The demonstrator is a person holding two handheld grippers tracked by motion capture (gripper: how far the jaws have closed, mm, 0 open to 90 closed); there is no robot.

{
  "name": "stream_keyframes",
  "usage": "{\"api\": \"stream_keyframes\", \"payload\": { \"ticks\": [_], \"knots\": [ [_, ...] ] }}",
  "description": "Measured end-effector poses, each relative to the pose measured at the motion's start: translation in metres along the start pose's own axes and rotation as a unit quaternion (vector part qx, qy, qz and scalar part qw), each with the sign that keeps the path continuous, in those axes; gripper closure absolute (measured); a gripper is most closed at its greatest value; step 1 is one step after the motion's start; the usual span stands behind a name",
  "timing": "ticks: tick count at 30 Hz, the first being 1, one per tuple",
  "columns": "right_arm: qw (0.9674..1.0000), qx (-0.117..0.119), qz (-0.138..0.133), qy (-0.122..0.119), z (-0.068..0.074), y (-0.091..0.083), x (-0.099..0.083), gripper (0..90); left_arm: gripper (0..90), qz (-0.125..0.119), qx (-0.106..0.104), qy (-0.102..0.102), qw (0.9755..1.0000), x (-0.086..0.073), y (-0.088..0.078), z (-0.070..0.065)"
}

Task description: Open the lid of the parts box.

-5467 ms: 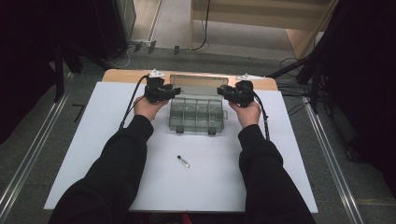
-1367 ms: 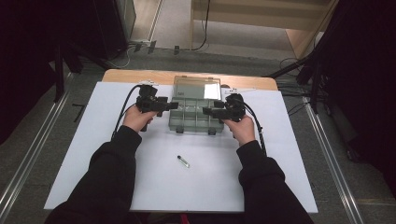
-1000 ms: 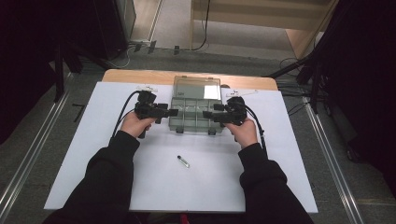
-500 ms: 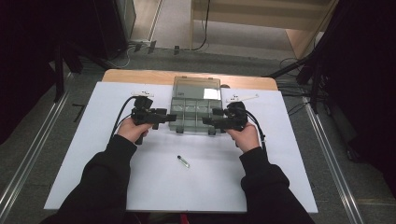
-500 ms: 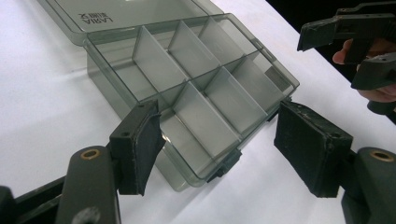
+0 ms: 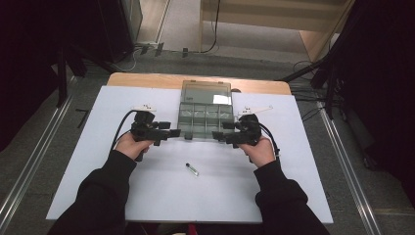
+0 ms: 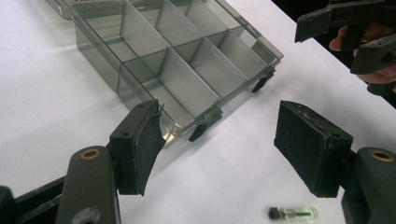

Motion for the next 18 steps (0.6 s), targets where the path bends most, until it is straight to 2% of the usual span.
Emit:
{"api": "stream_keyframes", "payload": {
  "ticks": [10, 15, 18],
  "knots": [
    [0.9998, 0.002, 0.017, -0.002, 0.011, 0.002, -0.018, 27.2, 31.4, -0.004, 0.003, 0.012, 0.9999, -0.012, -0.008, -0.007],
    [0.9994, -0.004, 0.031, -0.014, 0.015, 0.007, -0.027, 27.2, 31.3, -0.004, -0.007, 0.017, 0.9998, -0.013, -0.013, -0.011],
    [0.9993, 0.005, 0.035, -0.011, 0.018, 0.008, -0.030, 27.3, 31.3, 0.001, -0.005, 0.020, 0.9998, -0.018, -0.012, -0.013]
  ]
}}
Point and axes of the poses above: each handheld gripper's, and its own axes: y roughly forward along the jaws, x roughly out of its top, z roughly to its left, the point moved 8 cm from there along y, roughly forward along the jaws, and after that the axes turned 15 degrees about z, right-handed, at the moved point
